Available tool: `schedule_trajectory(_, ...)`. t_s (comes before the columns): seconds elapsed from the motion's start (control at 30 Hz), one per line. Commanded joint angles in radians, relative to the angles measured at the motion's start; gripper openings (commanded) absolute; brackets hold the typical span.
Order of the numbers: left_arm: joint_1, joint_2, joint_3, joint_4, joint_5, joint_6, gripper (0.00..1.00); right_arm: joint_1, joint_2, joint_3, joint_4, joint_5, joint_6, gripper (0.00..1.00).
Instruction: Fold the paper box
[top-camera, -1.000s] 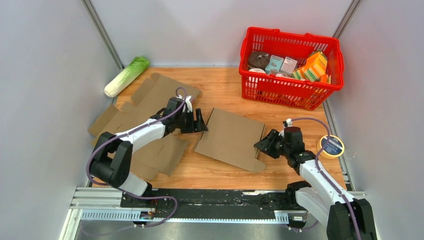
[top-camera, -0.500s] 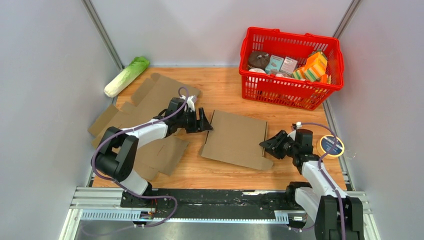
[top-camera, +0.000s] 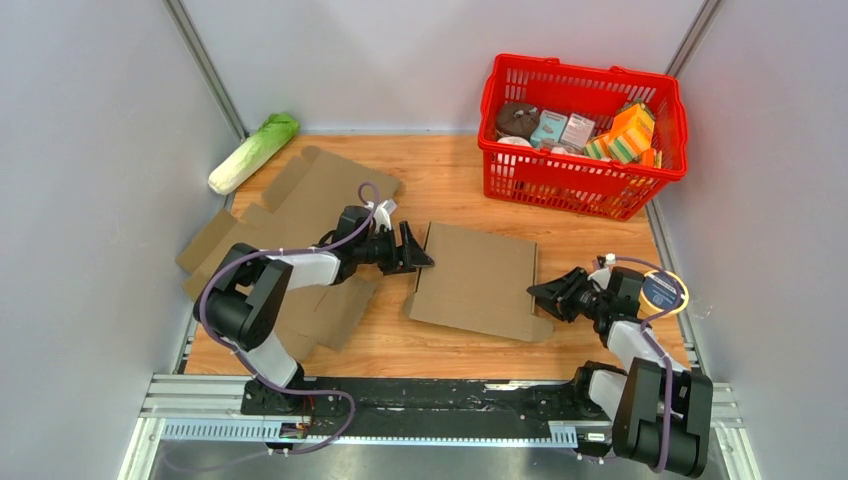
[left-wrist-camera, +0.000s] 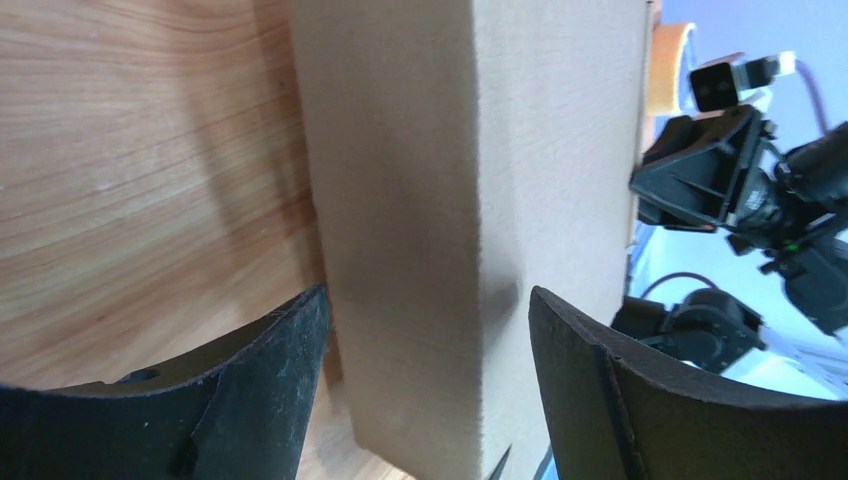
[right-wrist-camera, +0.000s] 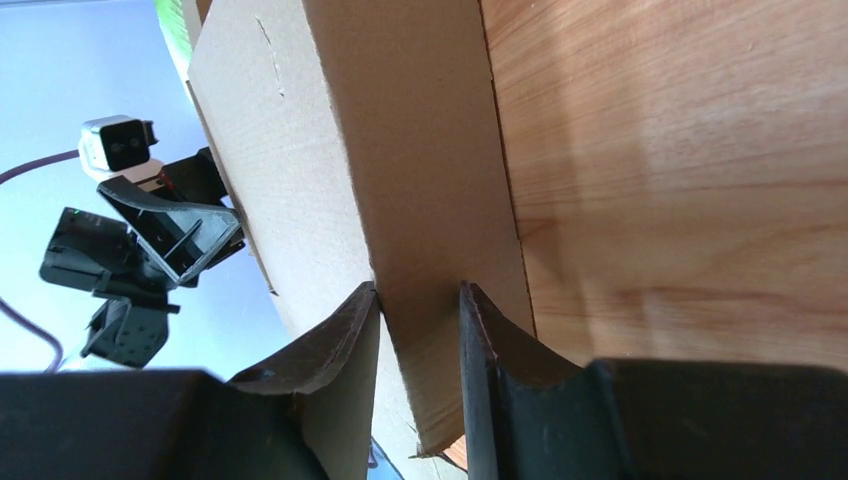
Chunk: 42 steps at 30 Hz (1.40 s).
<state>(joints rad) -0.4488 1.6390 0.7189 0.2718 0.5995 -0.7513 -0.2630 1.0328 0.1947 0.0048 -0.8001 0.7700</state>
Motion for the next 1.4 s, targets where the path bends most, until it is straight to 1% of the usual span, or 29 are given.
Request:
schedule_trajectory(0.0, -0.01, 0.059, -0.025, 0.253, 0.107, -0.132, 0.81, -0.01, 0.079, -0.047, -0.051, 0.064, -0.054, 0.34)
schedule_trajectory(0.1, -0.037, 0.077, -0.03, 0.338, 0.124, -0.174, 0.81, -0.01, 0.107, -0.052, -0.02, 0.053, -0.052, 0.35)
schedule_trajectory(0.2, -0.05, 0.074, -0.042, 0.385, 0.121, -0.207, 0.78, -0.012, 0.092, -0.048, -0.019, 0.049, -0.055, 0.38)
schedule_trajectory(0.27, -0.05, 0.076, -0.047, 0.414, 0.129, -0.243, 0.74, -0.01, 0.072, -0.041, -0.037, 0.052, -0.058, 0.39)
schedule_trajectory(0.3, -0.054, 0.079, -0.047, 0.441, 0.135, -0.255, 0.7, -0.01, 0.069, -0.04, -0.04, 0.053, -0.06, 0.4)
schedule_trajectory(0.37, -0.057, 0.076, -0.05, 0.46, 0.141, -0.282, 0.66, -0.01, 0.072, -0.041, -0.042, 0.058, -0.06, 0.4)
schedule_trajectory(0.4, -0.059, 0.07, -0.055, 0.486, 0.141, -0.293, 0.66, -0.01, 0.075, -0.041, -0.04, 0.053, -0.058, 0.41)
schedule_trajectory(0.47, -0.065, 0.058, -0.073, 0.518, 0.141, -0.33, 0.69, -0.013, 0.079, -0.054, -0.017, 0.029, -0.048, 0.4)
schedule_trajectory(0.5, -0.065, 0.038, -0.082, 0.505, 0.128, -0.326, 0.74, -0.021, 0.084, -0.057, -0.014, 0.022, -0.046, 0.4)
schedule_trajectory(0.57, -0.064, 0.01, -0.093, 0.428, 0.073, -0.272, 0.77, -0.071, 0.09, -0.077, 0.026, -0.019, -0.034, 0.4)
schedule_trajectory(0.6, -0.064, -0.014, -0.09, 0.312, 0.053, -0.205, 0.78, -0.09, 0.098, -0.081, 0.037, -0.034, -0.028, 0.39)
schedule_trajectory(0.63, -0.064, -0.021, -0.087, 0.264, 0.033, -0.179, 0.79, -0.108, 0.105, -0.081, 0.044, -0.056, -0.026, 0.39)
schedule_trajectory(0.67, -0.064, -0.024, -0.081, 0.236, 0.008, -0.165, 0.8, -0.11, 0.113, -0.083, 0.049, -0.062, -0.028, 0.39)
schedule_trajectory(0.77, -0.057, 0.002, -0.05, 0.167, 0.0, -0.149, 0.8, -0.123, 0.153, -0.093, 0.092, -0.097, -0.015, 0.39)
schedule_trajectory(0.87, -0.057, 0.038, -0.048, 0.178, 0.002, -0.166, 0.81, -0.145, 0.213, -0.103, 0.147, -0.142, 0.003, 0.38)
schedule_trajectory(0.93, -0.057, 0.05, -0.052, 0.216, 0.011, -0.183, 0.81, -0.147, 0.24, -0.101, 0.168, -0.151, 0.005, 0.38)
schedule_trajectory(1.0, -0.062, 0.065, -0.052, 0.278, 0.046, -0.216, 0.81, -0.147, 0.246, -0.101, 0.178, -0.152, 0.006, 0.38)
schedule_trajectory(1.13, -0.076, 0.081, -0.039, 0.294, 0.082, -0.221, 0.81, -0.147, 0.242, -0.095, 0.166, -0.14, 0.0, 0.38)
schedule_trajectory(1.17, -0.076, 0.081, -0.042, 0.288, 0.071, -0.214, 0.81, -0.147, 0.242, -0.095, 0.164, -0.139, 0.0, 0.38)
schedule_trajectory(1.23, -0.077, 0.036, -0.039, 0.143, 0.007, -0.111, 0.8, -0.145, 0.233, -0.097, 0.159, -0.137, -0.008, 0.39)
schedule_trajectory(1.27, -0.079, 0.006, -0.032, 0.071, -0.041, -0.082, 0.8, -0.143, 0.224, -0.097, 0.155, -0.134, -0.009, 0.41)
schedule_trajectory(1.33, -0.08, -0.007, -0.019, 0.032, -0.047, -0.04, 0.74, -0.11, 0.179, -0.08, 0.104, -0.096, -0.027, 0.48)
schedule_trajectory(1.37, -0.08, -0.027, -0.01, -0.009, -0.07, -0.028, 0.73, -0.092, 0.161, -0.069, 0.077, -0.079, -0.037, 0.57)
